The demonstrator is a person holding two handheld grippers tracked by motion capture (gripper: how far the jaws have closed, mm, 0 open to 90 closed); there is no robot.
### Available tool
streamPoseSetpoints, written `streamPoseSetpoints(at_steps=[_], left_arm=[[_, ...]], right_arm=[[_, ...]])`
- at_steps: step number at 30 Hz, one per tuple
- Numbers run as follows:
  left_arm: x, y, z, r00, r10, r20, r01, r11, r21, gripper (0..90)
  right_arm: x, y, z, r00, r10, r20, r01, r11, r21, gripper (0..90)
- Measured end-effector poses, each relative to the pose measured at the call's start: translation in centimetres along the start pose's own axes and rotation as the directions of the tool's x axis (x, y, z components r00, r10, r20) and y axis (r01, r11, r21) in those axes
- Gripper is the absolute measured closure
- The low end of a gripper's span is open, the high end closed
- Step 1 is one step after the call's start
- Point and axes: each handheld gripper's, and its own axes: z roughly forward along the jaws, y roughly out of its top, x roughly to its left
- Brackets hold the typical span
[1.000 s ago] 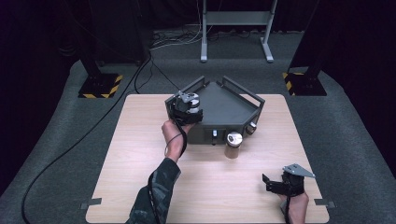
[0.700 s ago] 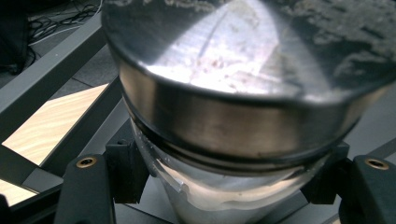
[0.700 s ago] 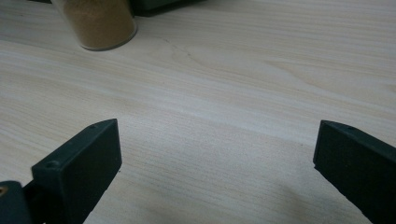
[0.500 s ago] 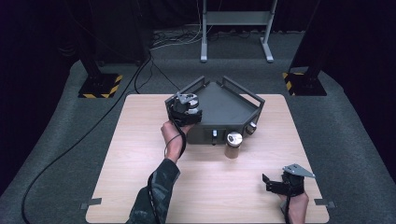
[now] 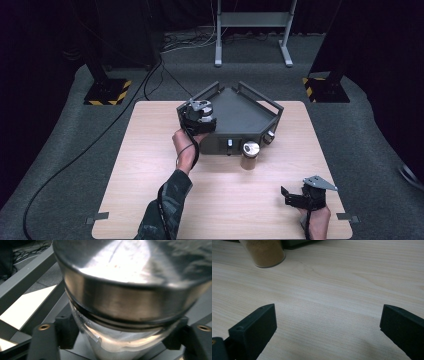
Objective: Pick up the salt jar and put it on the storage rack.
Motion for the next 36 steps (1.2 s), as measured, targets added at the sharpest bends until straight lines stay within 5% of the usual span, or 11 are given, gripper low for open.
streamPoseSetpoints(at_steps=[6,12,18,29,36], left_arm=[[-1.4,-1.2,-0.9,0.9972,0.012,-0.073,-0.013,0.9999,-0.009,1.6],[-0.9,-3.2,-2.9,0.9972,0.026,-0.070,-0.030,0.9983,-0.050,0.1],[-0.5,-5.9,-5.2,0.9953,0.066,-0.071,-0.069,0.9970,-0.036,0.1],[1.4,-14.6,-8.4,0.9952,0.008,-0.098,-0.003,0.9988,0.049,0.0],[1.9,-17.9,-9.3,0.9914,-0.021,-0.129,0.035,0.9943,0.100,0.1]], right_arm=[[0.0,0.0,0.0,1.0000,0.001,0.000,-0.001,1.000,-0.002,0.0],[0.0,0.0,0.0,1.0000,-0.003,0.000,0.003,1.000,0.001,0.0],[0.0,0.0,0.0,1.0000,-0.002,-0.001,0.002,1.000,0.001,0.0],[0.0,0.1,0.0,1.0000,-0.006,-0.005,0.006,1.000,0.005,0.0],[0.1,0.1,0.0,1.0000,-0.005,0.001,0.005,1.000,0.006,0.0]])
